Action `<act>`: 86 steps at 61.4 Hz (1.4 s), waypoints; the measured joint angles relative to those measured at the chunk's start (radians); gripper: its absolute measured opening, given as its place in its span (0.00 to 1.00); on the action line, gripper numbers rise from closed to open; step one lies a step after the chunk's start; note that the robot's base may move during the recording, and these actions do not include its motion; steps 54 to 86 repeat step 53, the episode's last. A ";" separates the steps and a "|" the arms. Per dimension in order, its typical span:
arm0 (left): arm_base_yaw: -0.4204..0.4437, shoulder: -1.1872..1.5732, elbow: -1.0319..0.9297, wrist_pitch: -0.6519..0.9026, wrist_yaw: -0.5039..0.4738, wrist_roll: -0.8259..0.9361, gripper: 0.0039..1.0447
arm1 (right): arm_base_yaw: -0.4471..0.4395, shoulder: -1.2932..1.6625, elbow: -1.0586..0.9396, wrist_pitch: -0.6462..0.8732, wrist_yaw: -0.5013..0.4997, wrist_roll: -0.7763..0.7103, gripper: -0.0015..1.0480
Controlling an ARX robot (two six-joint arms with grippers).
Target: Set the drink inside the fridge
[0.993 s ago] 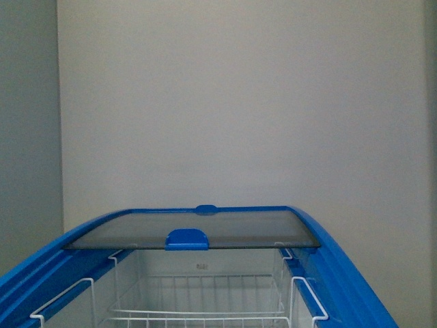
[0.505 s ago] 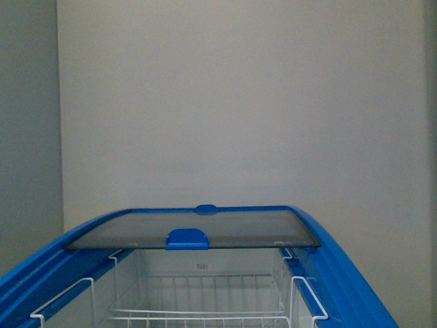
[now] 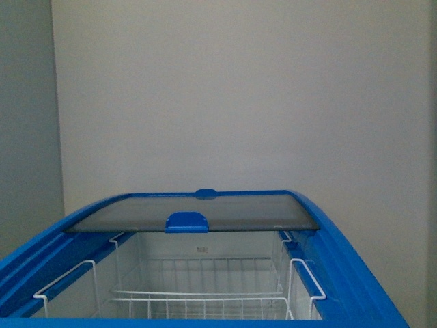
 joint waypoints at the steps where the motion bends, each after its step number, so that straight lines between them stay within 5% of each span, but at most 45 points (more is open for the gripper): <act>1: 0.000 0.000 0.000 0.000 0.000 0.000 0.88 | 0.000 0.000 0.000 0.000 0.000 0.000 0.85; 5: 0.000 0.000 0.000 0.000 0.000 0.002 0.94 | 0.000 0.000 0.000 0.000 0.000 0.000 0.94; 86: 0.000 0.000 0.000 0.000 0.000 0.003 0.92 | 0.000 0.000 0.000 0.000 0.000 0.000 0.93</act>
